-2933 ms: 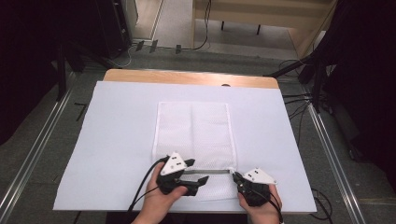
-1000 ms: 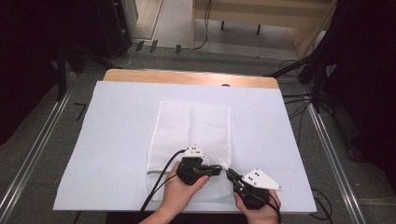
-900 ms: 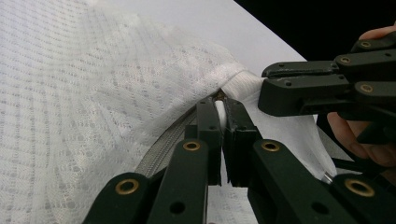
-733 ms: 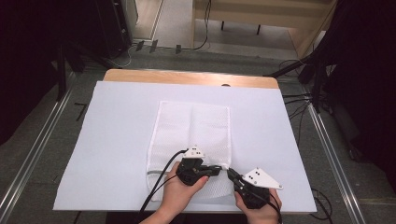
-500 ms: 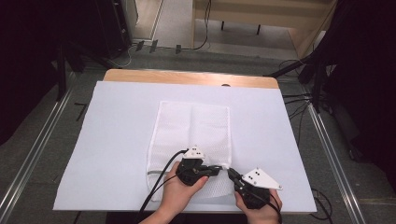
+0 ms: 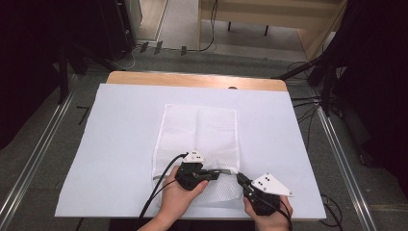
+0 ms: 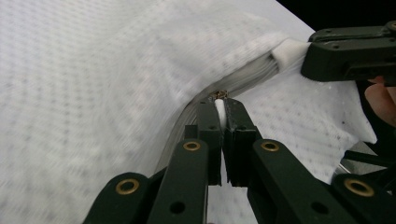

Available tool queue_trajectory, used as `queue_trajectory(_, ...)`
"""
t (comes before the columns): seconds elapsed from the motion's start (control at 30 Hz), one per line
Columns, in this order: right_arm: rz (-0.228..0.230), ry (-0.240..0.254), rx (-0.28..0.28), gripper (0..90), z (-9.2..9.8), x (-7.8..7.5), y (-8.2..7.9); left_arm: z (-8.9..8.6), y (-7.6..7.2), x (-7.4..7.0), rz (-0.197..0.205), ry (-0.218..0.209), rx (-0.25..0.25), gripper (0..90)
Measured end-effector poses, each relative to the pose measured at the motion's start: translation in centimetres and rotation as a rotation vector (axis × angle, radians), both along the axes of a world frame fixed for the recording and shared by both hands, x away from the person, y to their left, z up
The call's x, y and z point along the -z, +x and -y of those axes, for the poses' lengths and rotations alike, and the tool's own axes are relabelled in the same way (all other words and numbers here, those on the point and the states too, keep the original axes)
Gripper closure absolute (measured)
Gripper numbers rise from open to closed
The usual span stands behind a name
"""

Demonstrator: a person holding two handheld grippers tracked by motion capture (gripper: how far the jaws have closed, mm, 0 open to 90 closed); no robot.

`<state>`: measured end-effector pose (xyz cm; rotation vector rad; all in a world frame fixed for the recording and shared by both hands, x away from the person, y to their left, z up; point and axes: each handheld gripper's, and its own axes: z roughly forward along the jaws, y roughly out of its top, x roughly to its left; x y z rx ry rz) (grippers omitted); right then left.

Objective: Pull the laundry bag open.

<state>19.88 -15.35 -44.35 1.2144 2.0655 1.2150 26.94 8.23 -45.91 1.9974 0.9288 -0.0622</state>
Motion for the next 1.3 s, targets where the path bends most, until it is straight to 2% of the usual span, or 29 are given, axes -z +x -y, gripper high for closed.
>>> queue_trajectory(0.23, 0.007, -0.008, 0.002, 90.0, 0.1, 0.0, 0.0, -1.3, -0.1, -0.1, 0.009, 0.012, -0.015, 87.4)
queue_trajectory(0.63, 0.013, -0.01, 0.011, 90.0, 0.3, -0.1, 0.0, -5.4, -0.4, -0.4, 0.02, 0.024, -0.071, 87.4)
queue_trajectory(0.73, 0.02, -0.026, 0.026, 90.0, 0.4, -0.2, 0.0, -7.6, -0.4, -0.5, 0.025, 0.036, -0.112, 87.4)
queue_trajectory(0.9, 0.012, -0.011, 0.046, 90.0, 1.2, -0.1, 0.1, -10.8, -0.4, -0.5, 0.022, 0.027, -0.168, 87.4)
queue_trajectory(1.07, 0.008, -0.016, 0.047, 90.0, 1.2, 0.0, 0.2, -13.1, -0.7, -0.5, 0.029, 0.032, -0.2, 87.4)
queue_trajectory(1.1, 0.008, -0.016, 0.047, 90.0, 1.2, 0.0, 0.2, -13.1, -0.7, -0.5, 0.029, 0.032, -0.2, 87.4)
queue_trajectory(1.13, 0.012, -0.021, 0.05, 89.9, 1.2, -0.1, 0.2, -13.9, -0.9, -0.6, 0.032, 0.037, -0.219, 87.4)
queue_trajectory(1.3, 0.007, -0.013, 0.064, 90.0, 1.8, 0.0, 0.3, -16.1, -1.1, -0.9, 0.029, 0.029, -0.247, 87.4)
